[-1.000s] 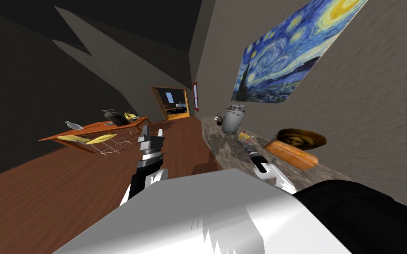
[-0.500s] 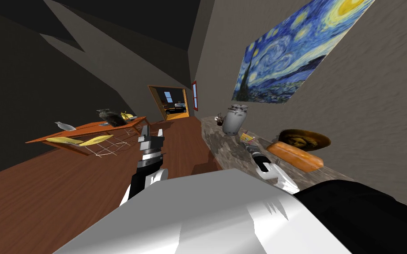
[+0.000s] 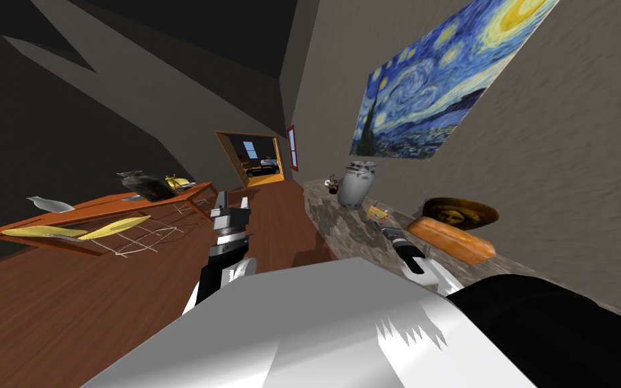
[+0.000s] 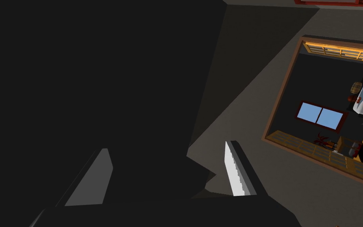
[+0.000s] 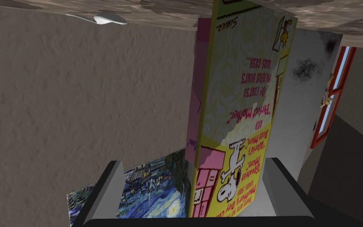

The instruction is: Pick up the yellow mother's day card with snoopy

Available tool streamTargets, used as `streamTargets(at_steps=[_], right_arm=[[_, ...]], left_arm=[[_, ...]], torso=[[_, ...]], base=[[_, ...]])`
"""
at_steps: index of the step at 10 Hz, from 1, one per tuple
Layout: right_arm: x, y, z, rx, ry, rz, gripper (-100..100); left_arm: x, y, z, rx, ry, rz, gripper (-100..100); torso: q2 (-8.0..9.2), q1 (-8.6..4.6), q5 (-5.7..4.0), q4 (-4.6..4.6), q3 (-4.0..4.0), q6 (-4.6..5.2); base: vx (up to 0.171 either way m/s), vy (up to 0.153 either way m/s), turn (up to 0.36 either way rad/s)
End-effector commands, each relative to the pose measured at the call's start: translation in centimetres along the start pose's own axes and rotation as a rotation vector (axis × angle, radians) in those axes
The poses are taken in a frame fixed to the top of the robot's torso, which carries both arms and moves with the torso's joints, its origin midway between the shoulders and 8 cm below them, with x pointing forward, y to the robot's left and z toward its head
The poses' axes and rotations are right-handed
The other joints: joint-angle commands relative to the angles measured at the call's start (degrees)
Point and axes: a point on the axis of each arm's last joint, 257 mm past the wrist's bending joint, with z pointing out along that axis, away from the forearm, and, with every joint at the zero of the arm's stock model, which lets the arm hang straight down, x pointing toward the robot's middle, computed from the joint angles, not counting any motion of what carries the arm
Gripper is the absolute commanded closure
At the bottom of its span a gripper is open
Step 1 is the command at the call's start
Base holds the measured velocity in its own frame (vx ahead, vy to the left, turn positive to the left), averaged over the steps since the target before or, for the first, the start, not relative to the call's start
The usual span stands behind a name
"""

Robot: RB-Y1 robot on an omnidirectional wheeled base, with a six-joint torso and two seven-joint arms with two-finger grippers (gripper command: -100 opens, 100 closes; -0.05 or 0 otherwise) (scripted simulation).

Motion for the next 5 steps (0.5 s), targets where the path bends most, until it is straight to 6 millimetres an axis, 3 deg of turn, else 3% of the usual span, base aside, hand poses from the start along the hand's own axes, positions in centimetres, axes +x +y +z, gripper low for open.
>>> streamTargets(at_steps=[1,2,4,5], right_arm=[[-0.4,0.6,-0.3,-0.028,-0.014,0.0,-100],[0.8,-1.6,-1.5,-0.011,0.007,-0.005,-100],[0.2,-0.5,-1.6,-0.054,-0.016,-0.005,-100],[1.4,-2.7,-3.0,-0.031,0.008,-0.009,-100]], left_arm=[[0.0,0.0,0.0,0.0,0.0,0.0,0],[0.0,0.0,0.0,0.0,0.0,0.0,0],[0.0,0.0,0.0,0.0,0.0,0.0,0],[0.0,0.0,0.0,0.0,0.0,0.0,0]], torso=[[0.0,0.0,0.0,0.0,0.0,0.0],[0.19,-0.05,-0.01,0.04,0.11,-0.01],[0.02,0.05,0.01,0.0,0.01,0.0],[0.23,-0.02,0.0,0.05,0.12,-0.01]], base=[[0.073,0.005,0.031],[0.165,0.029,-0.168],[0.106,0.028,-0.043],[0.137,0.009,-0.132]])
